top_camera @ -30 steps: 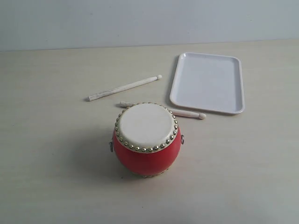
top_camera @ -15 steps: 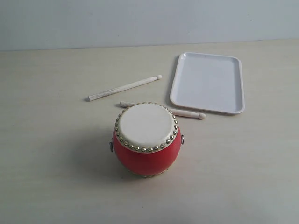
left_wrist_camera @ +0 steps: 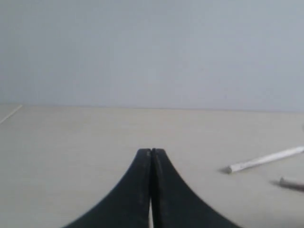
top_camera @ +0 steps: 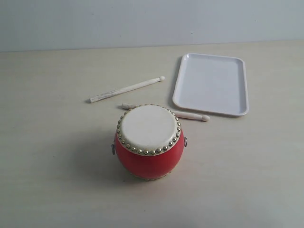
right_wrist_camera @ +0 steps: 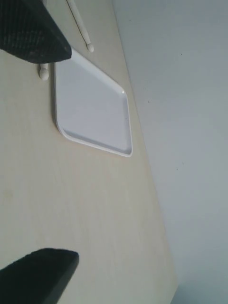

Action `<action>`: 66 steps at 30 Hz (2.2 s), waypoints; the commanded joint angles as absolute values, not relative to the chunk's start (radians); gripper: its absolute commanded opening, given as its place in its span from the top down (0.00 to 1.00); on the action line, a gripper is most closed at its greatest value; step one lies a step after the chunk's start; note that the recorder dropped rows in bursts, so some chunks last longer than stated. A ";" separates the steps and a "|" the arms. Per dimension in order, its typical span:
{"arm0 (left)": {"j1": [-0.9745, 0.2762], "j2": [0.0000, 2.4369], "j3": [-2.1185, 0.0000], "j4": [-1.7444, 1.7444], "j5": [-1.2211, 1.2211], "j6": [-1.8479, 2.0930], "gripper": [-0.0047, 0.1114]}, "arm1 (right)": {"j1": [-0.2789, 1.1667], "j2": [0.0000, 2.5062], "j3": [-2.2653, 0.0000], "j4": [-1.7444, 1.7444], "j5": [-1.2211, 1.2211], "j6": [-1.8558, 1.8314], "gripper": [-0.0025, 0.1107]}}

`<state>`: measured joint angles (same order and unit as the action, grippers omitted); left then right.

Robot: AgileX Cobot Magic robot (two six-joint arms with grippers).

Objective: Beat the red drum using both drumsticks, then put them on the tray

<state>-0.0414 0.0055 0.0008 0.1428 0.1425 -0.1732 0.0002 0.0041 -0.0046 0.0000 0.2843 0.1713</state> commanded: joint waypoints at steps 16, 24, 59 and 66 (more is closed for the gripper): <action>-0.040 0.051 -0.193 0.119 -0.699 -0.516 0.96 | -0.007 0.000 0.000 0.000 0.283 0.170 0.05; -0.040 0.525 -0.661 0.126 -0.434 -0.401 0.96 | -0.007 0.000 0.000 0.000 0.283 0.170 0.05; -0.415 2.157 -1.887 0.067 1.115 0.766 0.96 | -0.007 0.000 0.000 0.000 0.283 0.170 0.05; -0.470 2.157 -1.887 0.025 1.068 0.881 0.96 | -0.007 0.000 0.000 0.000 0.283 0.170 0.05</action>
<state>-0.4501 2.1600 -1.8813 0.0605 1.0998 0.8298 0.0002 0.0041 -0.0046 0.0000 0.2843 0.1713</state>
